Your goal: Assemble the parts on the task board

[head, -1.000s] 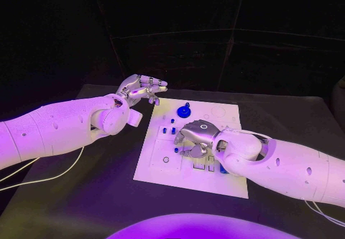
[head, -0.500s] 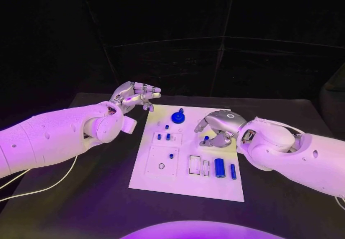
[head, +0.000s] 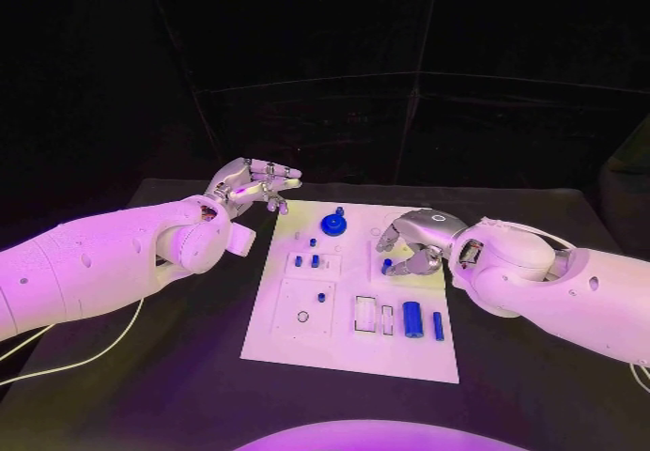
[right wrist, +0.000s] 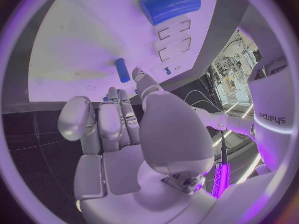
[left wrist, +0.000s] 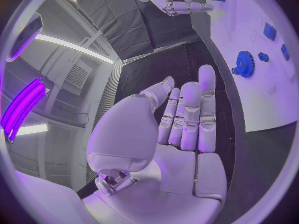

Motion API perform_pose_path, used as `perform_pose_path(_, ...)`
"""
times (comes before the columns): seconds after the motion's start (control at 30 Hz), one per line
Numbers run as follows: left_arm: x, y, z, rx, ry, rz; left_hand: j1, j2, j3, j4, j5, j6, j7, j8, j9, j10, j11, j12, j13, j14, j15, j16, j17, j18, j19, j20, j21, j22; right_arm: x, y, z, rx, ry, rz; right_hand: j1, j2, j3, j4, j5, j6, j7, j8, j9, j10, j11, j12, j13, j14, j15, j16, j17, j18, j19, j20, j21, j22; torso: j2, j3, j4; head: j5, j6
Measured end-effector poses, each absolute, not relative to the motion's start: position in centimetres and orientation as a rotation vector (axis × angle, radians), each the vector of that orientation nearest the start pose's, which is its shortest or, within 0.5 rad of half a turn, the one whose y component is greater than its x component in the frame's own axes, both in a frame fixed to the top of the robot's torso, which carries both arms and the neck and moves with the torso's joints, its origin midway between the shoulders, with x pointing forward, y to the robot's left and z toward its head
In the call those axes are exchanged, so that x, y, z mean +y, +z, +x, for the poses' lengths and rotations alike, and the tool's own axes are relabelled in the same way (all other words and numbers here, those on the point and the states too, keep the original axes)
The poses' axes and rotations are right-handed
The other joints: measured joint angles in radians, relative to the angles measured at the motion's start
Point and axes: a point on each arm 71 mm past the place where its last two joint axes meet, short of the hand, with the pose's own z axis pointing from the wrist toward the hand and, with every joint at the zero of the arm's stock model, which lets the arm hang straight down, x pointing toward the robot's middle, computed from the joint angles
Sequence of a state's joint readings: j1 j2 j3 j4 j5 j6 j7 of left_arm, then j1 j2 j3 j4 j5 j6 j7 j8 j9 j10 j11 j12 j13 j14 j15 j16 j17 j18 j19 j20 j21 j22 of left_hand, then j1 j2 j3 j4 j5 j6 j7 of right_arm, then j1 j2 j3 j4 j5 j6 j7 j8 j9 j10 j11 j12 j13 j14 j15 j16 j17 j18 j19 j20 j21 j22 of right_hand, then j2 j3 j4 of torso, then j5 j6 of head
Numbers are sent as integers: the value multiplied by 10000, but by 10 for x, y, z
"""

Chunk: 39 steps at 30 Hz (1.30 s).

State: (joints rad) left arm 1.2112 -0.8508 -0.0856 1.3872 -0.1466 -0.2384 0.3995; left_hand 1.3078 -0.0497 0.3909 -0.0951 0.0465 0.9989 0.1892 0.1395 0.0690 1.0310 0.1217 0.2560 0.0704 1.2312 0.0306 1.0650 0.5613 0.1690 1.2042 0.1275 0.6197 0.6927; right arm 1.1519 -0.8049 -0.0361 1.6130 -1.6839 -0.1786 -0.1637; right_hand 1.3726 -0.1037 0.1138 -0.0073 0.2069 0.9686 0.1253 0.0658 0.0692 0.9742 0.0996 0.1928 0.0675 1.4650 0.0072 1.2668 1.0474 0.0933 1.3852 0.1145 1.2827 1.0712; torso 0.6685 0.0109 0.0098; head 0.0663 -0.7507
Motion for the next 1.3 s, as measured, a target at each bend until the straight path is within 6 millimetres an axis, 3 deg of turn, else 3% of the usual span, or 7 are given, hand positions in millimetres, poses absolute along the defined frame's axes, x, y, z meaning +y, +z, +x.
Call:
perform_pose_path(0.2, 251, -194, 507, 14693, -14253, -9641, 0, 0, 0, 0, 0, 0, 0, 0, 0, 0, 0, 0, 0, 0, 0, 0, 0, 1, 0, 0, 0, 0, -150, -206, 455, 17579, 5903, -4516, 333, 333, 152, -88, -274, 413, 54, 66, 26, 618, -150, 278, -5, 2, -2, 110, 77, -1, 73, -73, 0, 104, 4, -5, 5, 17, -40)
perform_pose_path(0.27, 251, -194, 507, 14692, -14249, -9642, 0, 0, 0, 0, 0, 0, 0, 0, 0, 0, 0, 0, 0, 0, 0, 0, 0, 0, 0, 0, 0, 0, -150, -207, 456, 17671, 5825, -4564, 395, 395, 306, -100, -386, 537, 32, 101, 30, 736, -234, 278, -31, 17, -97, 111, 77, 0, 72, -73, 0, 126, 4, -6, 6, 22, -51)
perform_pose_path(0.47, 251, -194, 507, 14695, -14250, -9643, 0, 0, 0, 0, 0, 0, 0, 0, 0, 0, 0, 0, 1, 0, 0, 0, 1, 1, 0, 0, 0, 1, -147, -210, 457, 17920, 5673, -4764, 436, 436, 688, -95, -439, 838, -18, 116, 29, 1126, -297, 197, -49, -18, -130, 166, 105, -1, 145, -146, 59, 185, 4, -7, 6, 23, -88)
perform_pose_path(0.93, 252, -195, 508, 14705, -14233, -9653, 0, 0, 0, 0, 0, 0, 0, 0, 0, 0, 0, 0, 1, -37, -37, 0, -10, 1, 0, 0, 1, -9, -140, -213, 458, 18133, 5623, -5027, 342, 342, 1302, 32, -523, 1201, 63, 116, 28, 1655, -276, -160, -48, 18, -165, 283, 232, 0, 180, -181, 177, 340, 1, -4, -5, 67, -131)
perform_pose_path(1.07, 252, -195, 508, 14709, -14229, -9656, 0, 0, 0, 0, 0, 0, 0, 0, 0, 0, 0, 0, 1, -37, -37, 0, -10, 1, 0, 0, 0, -9, -140, -212, 458, 18051, 5621, -4934, 178, 506, 1573, 168, -624, 1442, 51, 114, 26, 1949, -338, -199, -47, 18, -165, 343, 239, -1, 215, -217, 220, 396, -1, -5, -5, 67, -147)
perform_pose_path(1.17, 252, -195, 508, 14710, -14222, -9660, 0, 0, 0, 0, 0, 0, 0, 0, 0, 0, 0, 0, 1, -37, -37, 0, -10, 1, 0, 0, 0, -9, -141, -211, 458, 17909, 5640, -4743, 197, 550, 1860, 180, -934, 1602, 31, 120, 30, 2108, -386, -243, -36, 18, -238, 343, 185, 0, 251, -252, 220, 408, -7, -6, -5, 59, -151)
perform_pose_path(1.3, 252, -195, 508, 14710, -14208, -9666, 0, 0, 0, 0, 0, 0, 0, 0, 0, 0, 0, 0, 2, -37, -37, 0, -10, 1, 0, 0, 1, -8, -145, -208, 456, 17751, 5776, -4422, 236, 586, 2111, 134, -967, 1680, 11, 160, 37, 2211, -391, -328, -37, 18, -238, 343, 158, -1, 250, -252, 220, 421, -11, -6, -4, 58, -148)
